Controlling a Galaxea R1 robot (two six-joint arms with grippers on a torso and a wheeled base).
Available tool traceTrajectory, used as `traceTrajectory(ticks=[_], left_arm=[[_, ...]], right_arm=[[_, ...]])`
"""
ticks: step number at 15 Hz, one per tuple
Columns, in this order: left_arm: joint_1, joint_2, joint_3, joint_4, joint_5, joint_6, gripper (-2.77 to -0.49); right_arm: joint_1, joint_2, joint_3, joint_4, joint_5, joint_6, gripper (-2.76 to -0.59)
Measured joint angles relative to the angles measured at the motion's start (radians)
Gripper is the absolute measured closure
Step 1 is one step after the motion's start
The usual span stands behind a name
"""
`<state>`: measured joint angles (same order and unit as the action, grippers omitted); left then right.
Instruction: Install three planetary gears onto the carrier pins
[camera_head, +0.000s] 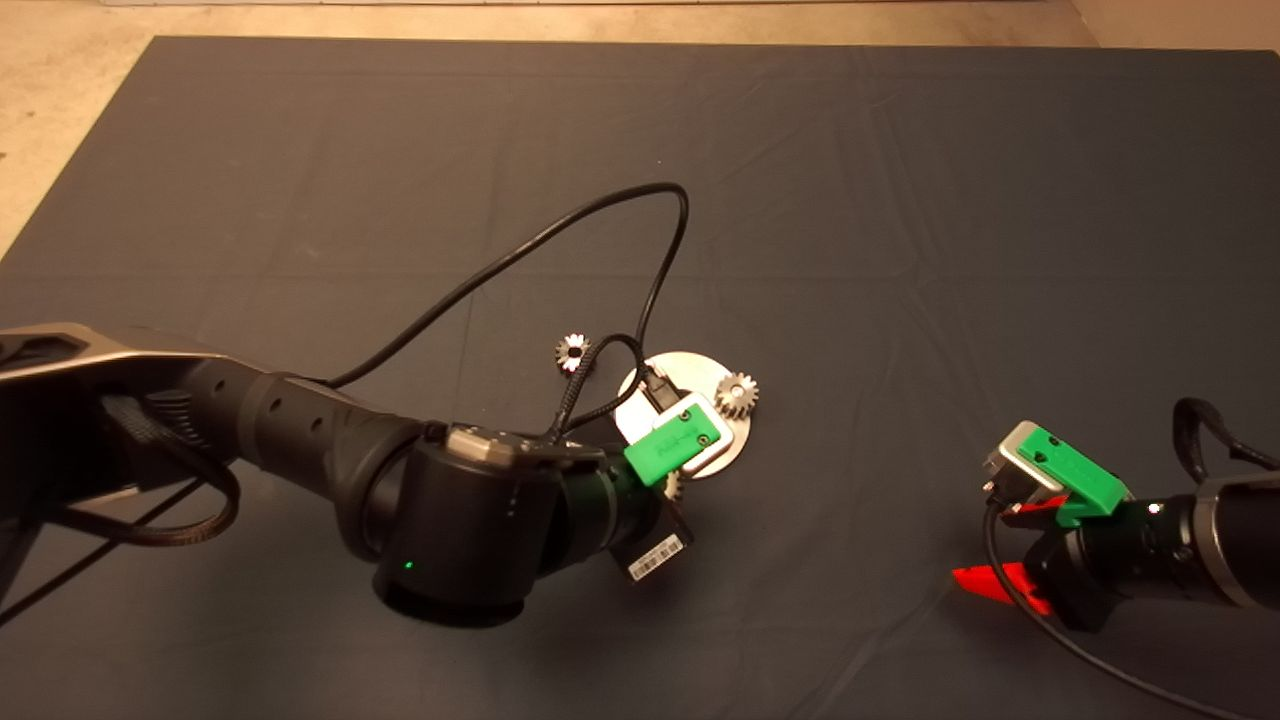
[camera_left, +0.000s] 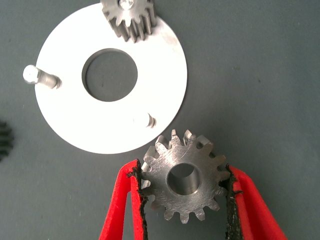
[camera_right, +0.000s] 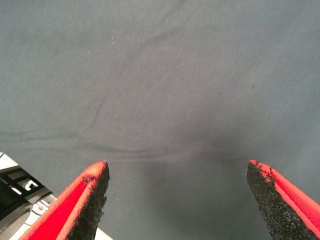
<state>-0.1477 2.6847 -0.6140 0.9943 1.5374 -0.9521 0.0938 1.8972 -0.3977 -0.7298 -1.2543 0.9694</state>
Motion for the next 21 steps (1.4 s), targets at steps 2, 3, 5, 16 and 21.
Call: traceTrajectory(ticks=[2, 3, 5, 16, 21], left_arm=[[-0.001, 0.012, -0.028, -0.002, -0.001, 0.015, -0.64], [-0.002, 0.014, -0.035, -0.006, 0.000, 0.020, -0.64], [-0.003, 0.014, -0.053, -0.016, 0.000, 0.027, -0.64], [-0.008, 0.050, -0.130, -0.047, -0.001, 0.079, -0.64], [-0.008, 0.054, -0.141, -0.048, -0.001, 0.097, -0.64]], right_arm=[[-0.002, 0.000, 0.000, 0.000, -0.001, 0.000, -2.02], [-0.002, 0.000, 0.000, 0.000, 0.000, 0.000, -2.02], [-0.002, 0.000, 0.000, 0.000, 0.001, 0.000, -2.02], [-0.002, -0.005, 0.000, 0.000, 0.013, 0.000, -2.02], [-0.002, -0.005, 0.000, 0.000, 0.020, 0.000, -2.02]])
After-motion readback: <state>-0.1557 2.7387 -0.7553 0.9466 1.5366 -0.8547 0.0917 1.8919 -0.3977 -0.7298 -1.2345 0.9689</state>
